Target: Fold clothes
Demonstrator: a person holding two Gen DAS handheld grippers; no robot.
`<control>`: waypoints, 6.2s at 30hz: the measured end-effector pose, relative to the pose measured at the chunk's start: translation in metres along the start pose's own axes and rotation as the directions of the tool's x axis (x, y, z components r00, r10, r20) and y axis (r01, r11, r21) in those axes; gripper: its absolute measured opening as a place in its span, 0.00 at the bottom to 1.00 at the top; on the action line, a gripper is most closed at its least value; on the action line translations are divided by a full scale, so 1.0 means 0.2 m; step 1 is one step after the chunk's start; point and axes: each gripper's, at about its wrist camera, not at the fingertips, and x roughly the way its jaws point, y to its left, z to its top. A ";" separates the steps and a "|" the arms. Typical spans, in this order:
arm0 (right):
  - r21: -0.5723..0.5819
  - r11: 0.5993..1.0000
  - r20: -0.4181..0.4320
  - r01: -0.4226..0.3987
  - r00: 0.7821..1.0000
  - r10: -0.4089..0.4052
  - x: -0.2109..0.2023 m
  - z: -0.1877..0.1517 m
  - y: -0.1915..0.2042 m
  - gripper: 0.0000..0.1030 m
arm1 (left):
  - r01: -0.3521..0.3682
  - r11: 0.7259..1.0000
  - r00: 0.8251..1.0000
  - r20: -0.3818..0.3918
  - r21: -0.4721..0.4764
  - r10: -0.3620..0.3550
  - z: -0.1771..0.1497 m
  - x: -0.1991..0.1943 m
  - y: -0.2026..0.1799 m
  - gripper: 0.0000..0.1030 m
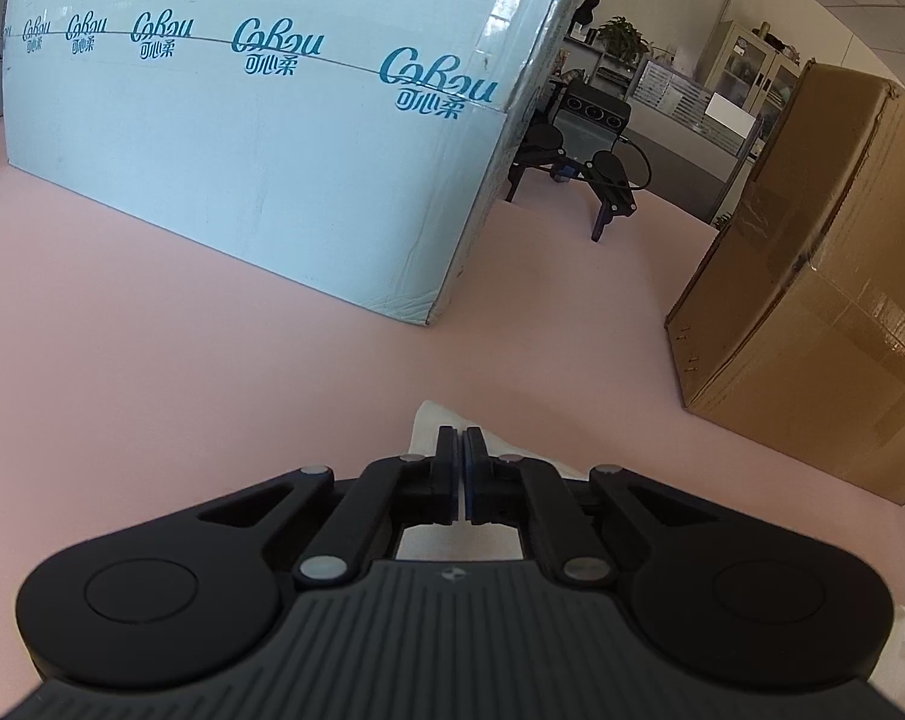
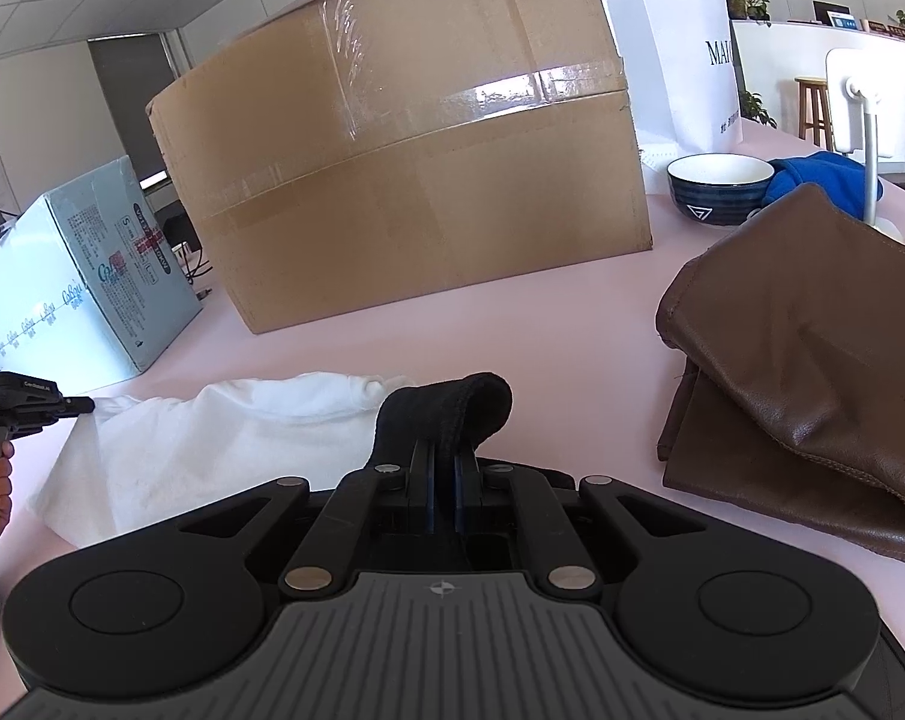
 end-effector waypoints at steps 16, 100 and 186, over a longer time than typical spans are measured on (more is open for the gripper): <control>-0.066 0.996 0.080 0.056 0.995 -0.051 -0.07 -0.02 0.11 0.48 | -0.144 0.987 0.977 0.170 0.077 0.129 -0.02 -0.10 0.08 0.84; -0.066 0.997 0.314 -0.035 0.948 0.054 0.03 0.18 1.06 0.10 | -0.074 0.990 0.997 -0.025 0.117 0.078 -0.13 -0.45 0.11 0.91; -0.077 0.916 -0.266 -0.394 0.893 0.362 0.81 0.28 0.89 0.64 | 0.161 0.939 0.987 -0.026 0.304 -0.161 -0.13 -0.36 0.23 0.08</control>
